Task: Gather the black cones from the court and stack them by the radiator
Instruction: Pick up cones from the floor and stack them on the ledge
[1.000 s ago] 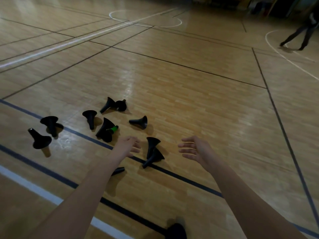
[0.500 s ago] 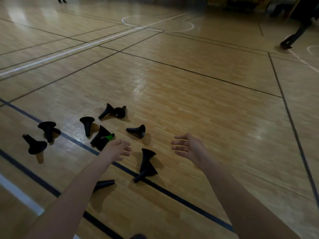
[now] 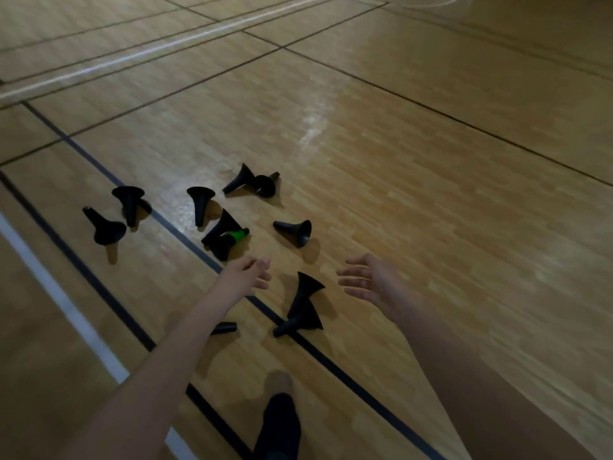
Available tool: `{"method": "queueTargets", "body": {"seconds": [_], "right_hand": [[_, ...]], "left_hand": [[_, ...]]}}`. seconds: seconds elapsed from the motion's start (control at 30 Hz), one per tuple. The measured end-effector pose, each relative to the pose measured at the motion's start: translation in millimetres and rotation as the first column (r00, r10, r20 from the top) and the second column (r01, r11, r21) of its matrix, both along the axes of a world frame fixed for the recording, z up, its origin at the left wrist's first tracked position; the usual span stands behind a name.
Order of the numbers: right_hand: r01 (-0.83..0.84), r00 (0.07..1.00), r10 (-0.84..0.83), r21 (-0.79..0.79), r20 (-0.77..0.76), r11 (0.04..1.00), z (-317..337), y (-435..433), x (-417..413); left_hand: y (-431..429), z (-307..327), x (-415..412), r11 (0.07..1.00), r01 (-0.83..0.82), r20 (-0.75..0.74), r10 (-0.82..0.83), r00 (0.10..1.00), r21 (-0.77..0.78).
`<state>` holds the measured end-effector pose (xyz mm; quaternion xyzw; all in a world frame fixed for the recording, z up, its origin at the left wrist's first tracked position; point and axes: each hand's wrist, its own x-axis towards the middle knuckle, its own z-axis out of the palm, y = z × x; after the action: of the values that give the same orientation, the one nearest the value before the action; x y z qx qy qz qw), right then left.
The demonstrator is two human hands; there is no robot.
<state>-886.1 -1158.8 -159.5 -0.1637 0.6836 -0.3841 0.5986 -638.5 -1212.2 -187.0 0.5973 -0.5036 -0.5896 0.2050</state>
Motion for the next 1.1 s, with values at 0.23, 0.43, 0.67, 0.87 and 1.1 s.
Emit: {"method": "queueTargets", "body": {"seconds": [0.23,0.43,0.67,0.87,1.1], "right_hand": [[-0.050,0.998,0.052,0.082,-0.025,0.995,-19,-82,-1],[-0.107,0.990,0.118,0.133,-0.076,0.985,-21,-128,-7],[-0.166,0.980,0.183,0.190,-0.075,0.968,-45,-164,-16],[-0.214,0.965,0.248,0.285,-0.089,0.934,-117,-186,-30],[-0.282,0.912,0.371,0.390,-0.175,0.876,-266,-182,-50]], "left_hand": [[-77,-22,4,0.996,-0.042,0.021,0.041,0.999,0.078],[-120,-27,-3,0.991,-0.110,0.011,0.110,0.994,0.079],[-136,-54,-8,0.975,-0.179,0.032,0.176,0.984,0.134],[-132,-128,-3,0.944,-0.214,0.141,0.183,0.973,0.250],[-129,-260,-20,0.933,-0.186,0.236,0.114,0.965,0.309]]}}
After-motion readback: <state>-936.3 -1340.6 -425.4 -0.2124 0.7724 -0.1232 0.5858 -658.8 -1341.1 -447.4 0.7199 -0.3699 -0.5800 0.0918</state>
